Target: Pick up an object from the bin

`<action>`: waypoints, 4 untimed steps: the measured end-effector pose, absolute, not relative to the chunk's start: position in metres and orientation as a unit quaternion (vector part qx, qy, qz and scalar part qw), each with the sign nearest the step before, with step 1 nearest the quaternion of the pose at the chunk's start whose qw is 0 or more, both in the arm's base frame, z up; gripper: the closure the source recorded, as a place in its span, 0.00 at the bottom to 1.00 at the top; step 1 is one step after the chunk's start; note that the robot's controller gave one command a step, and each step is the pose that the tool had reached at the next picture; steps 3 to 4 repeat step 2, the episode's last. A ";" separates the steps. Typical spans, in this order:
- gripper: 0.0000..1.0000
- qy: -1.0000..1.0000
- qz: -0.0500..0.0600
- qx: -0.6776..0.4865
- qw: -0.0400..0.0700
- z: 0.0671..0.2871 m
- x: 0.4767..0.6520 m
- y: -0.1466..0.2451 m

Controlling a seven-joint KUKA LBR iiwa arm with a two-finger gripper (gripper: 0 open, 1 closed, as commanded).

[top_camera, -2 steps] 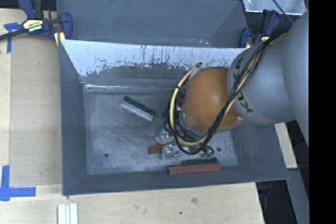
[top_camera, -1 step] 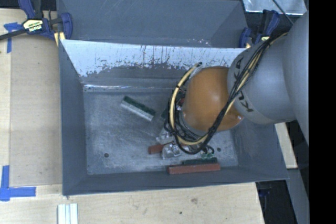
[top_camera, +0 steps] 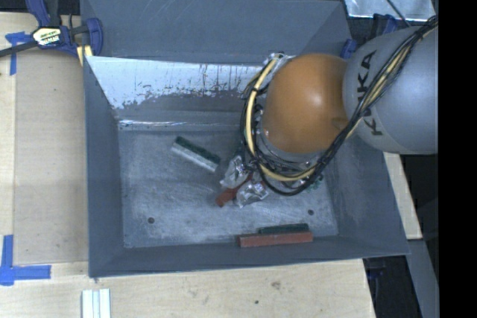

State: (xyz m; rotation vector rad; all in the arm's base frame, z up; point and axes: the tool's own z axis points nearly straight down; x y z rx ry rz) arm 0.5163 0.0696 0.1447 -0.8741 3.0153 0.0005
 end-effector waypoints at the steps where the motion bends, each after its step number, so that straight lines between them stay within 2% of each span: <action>1: 1.00 0.961 0.000 -0.278 0.001 0.145 0.516 0.069; 2: 1.00 0.961 0.000 -0.277 0.001 0.235 0.525 0.061; 4: 1.00 0.961 0.000 -0.277 0.001 0.235 0.525 0.061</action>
Offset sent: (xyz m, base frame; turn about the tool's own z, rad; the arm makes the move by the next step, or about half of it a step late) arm 0.0079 -0.0082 0.0897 -0.0012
